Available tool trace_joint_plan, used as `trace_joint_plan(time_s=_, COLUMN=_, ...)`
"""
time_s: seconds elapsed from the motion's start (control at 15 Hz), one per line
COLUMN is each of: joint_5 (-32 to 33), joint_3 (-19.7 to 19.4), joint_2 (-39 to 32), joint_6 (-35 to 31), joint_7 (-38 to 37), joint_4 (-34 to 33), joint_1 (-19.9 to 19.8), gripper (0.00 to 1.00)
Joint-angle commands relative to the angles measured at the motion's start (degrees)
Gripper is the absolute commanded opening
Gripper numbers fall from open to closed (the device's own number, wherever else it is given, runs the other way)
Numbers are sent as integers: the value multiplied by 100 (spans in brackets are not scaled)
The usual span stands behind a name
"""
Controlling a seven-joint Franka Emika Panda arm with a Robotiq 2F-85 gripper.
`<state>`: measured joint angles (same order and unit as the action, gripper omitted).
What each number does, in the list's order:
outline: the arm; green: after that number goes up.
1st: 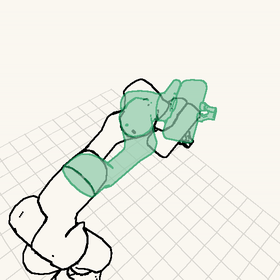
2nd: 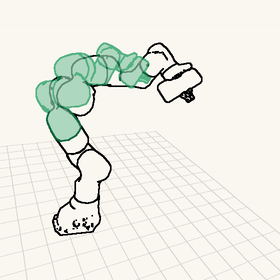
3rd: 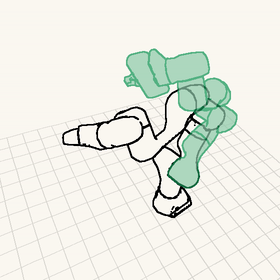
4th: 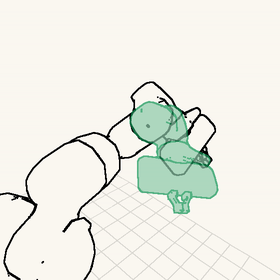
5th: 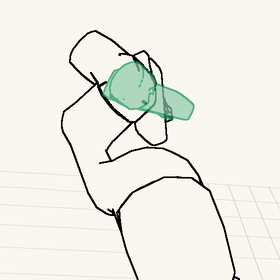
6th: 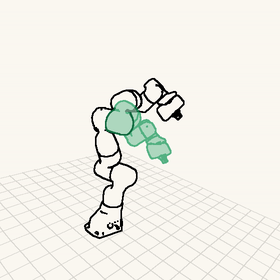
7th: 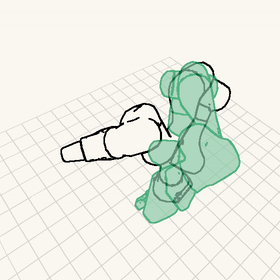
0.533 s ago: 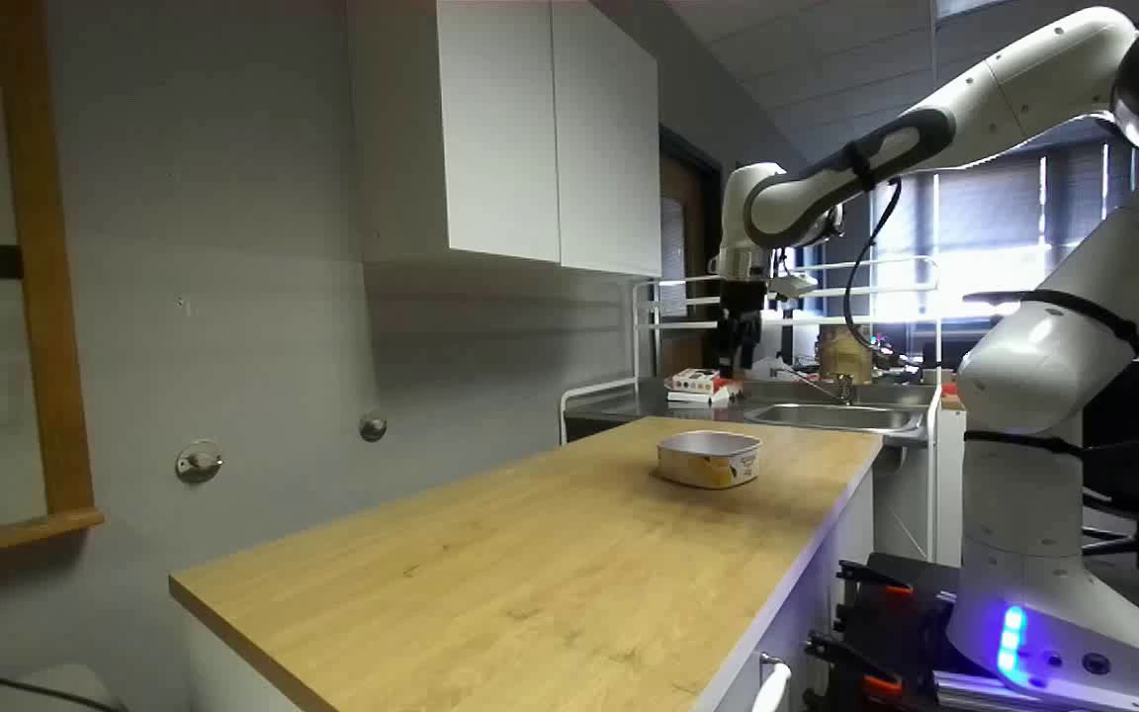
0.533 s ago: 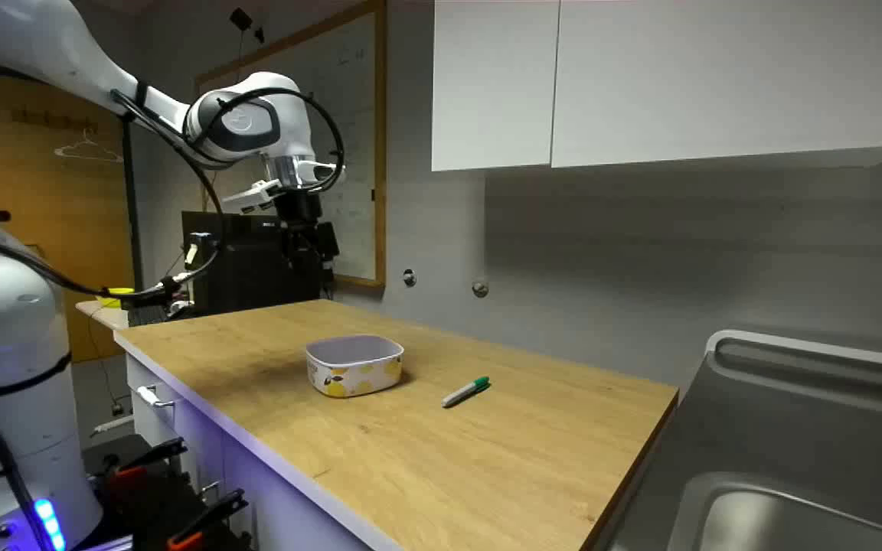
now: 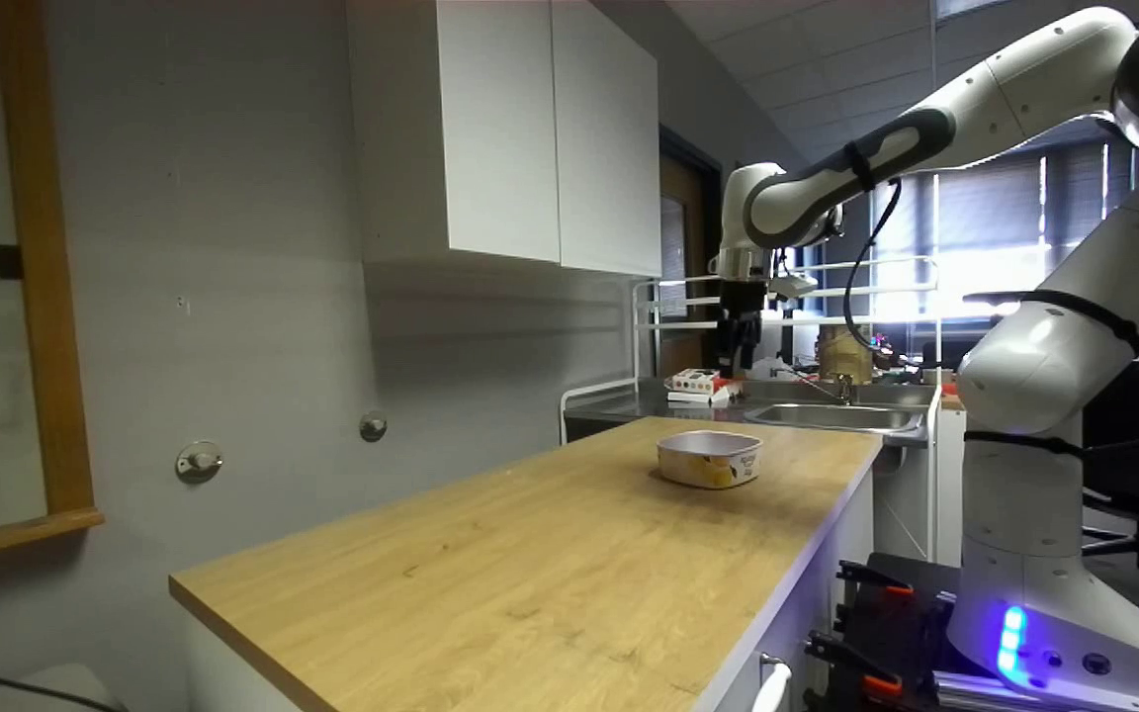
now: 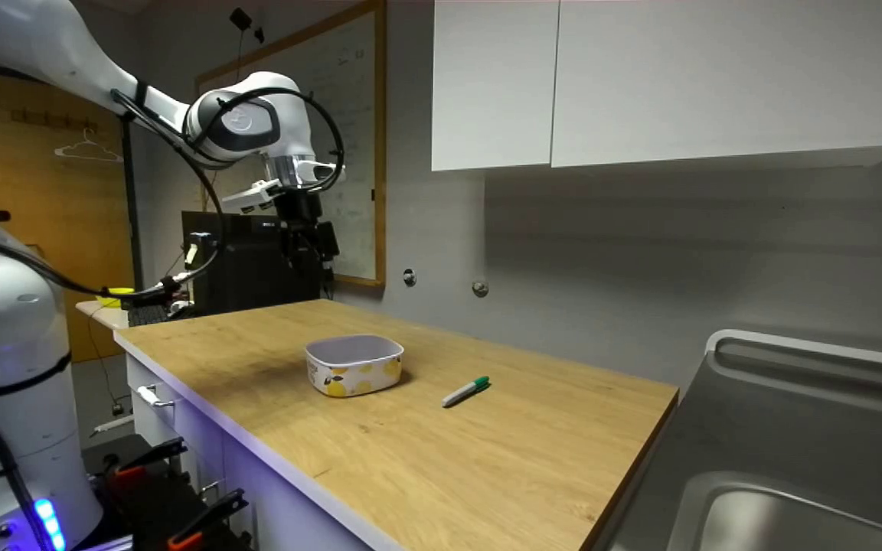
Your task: Pick up the marker from the table and put it in the bowl
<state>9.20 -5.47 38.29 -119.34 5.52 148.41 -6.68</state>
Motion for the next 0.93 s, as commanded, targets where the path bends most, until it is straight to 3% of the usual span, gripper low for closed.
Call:
trace_joint_plan(time_s=0.0, joint_5=6, joint_3=-9, joint_2=0, joint_6=19, joint_7=-7, joint_4=-13, joint_1=14, gripper=100)
trace_joint_plan(time_s=0.87, joint_5=19, joint_3=-22, joint_2=-331, joint_6=-2, joint_7=9, joint_4=-370, joint_1=22, gripper=100)
